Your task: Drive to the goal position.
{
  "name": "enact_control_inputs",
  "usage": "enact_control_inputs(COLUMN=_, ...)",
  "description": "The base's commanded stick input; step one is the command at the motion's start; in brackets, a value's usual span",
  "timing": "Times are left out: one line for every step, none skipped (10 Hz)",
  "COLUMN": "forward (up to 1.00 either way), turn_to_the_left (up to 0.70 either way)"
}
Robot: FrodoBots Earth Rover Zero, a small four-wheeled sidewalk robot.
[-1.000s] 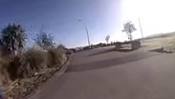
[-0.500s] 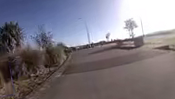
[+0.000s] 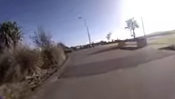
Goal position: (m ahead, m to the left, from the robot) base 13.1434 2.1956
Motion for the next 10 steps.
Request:
enact_control_inputs(forward=0.70, turn_to_the_left=0.00)
enact_control_inputs(forward=0.70, turn_to_the_left=0.00)
enact_control_inputs(forward=0.70, turn_to_the_left=0.00)
enact_control_inputs(forward=0.70, turn_to_the_left=0.00)
enact_control_inputs(forward=0.70, turn_to_the_left=0.00)
enact_control_inputs(forward=0.70, turn_to_the_left=0.00)
enact_control_inputs(forward=0.70, turn_to_the_left=0.00)
enact_control_inputs(forward=0.70, turn_to_the_left=0.00)
enact_control_inputs(forward=0.70, turn_to_the_left=0.00)
enact_control_inputs(forward=0.70, turn_to_the_left=0.00)
